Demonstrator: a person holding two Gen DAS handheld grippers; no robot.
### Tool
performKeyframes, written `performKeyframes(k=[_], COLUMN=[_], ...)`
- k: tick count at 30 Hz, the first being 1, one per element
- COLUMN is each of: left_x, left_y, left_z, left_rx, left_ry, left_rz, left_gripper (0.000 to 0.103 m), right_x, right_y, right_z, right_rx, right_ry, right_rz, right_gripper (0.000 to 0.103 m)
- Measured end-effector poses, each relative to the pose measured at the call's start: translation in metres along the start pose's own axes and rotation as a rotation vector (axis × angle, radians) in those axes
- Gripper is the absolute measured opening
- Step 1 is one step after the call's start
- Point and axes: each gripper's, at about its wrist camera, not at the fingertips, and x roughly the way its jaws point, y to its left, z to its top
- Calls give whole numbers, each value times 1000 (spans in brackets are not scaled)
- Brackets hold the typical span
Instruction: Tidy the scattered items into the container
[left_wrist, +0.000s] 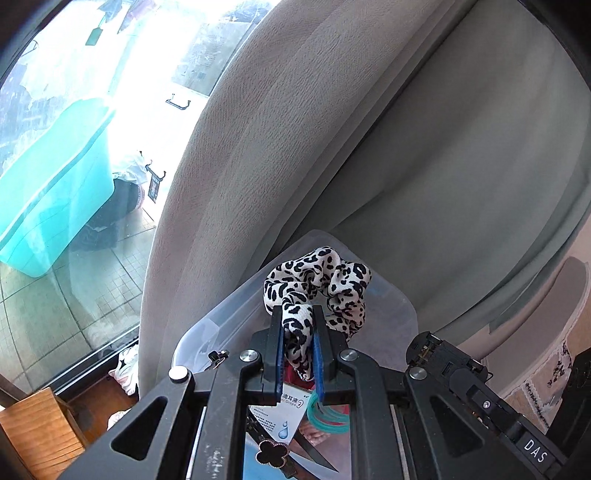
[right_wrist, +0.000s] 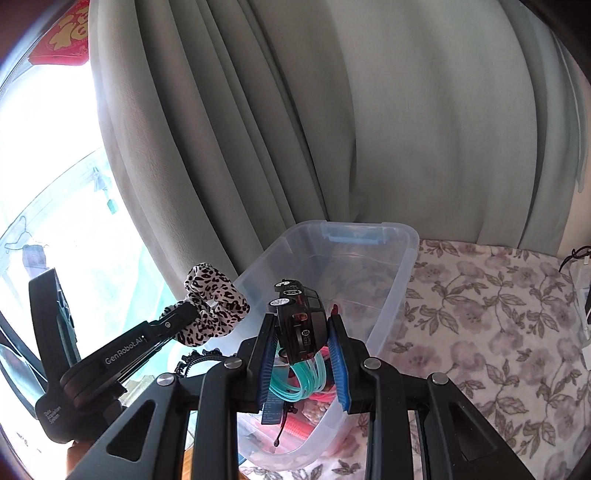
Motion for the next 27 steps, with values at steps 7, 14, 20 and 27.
performKeyframes(k=[7, 14, 20, 27], left_x=[21, 25, 32, 38], left_y=[-1, -30, -43, -57], left_z=[0, 32, 40, 48], left_rx=[11, 17, 40, 63], left_ry=[33, 57, 56, 61], left_rz=[9, 26, 25, 25], left_gripper=[13, 20, 42, 46], right_x=[21, 26, 28, 28], right_y=[-5, -7, -7, -10], right_z=[-8, -11, -13, -13], right_rx=[12, 12, 4, 6], right_ry=[45, 65, 82, 85], right_rz=[6, 0, -5, -4], right_gripper=[30, 32, 39, 42])
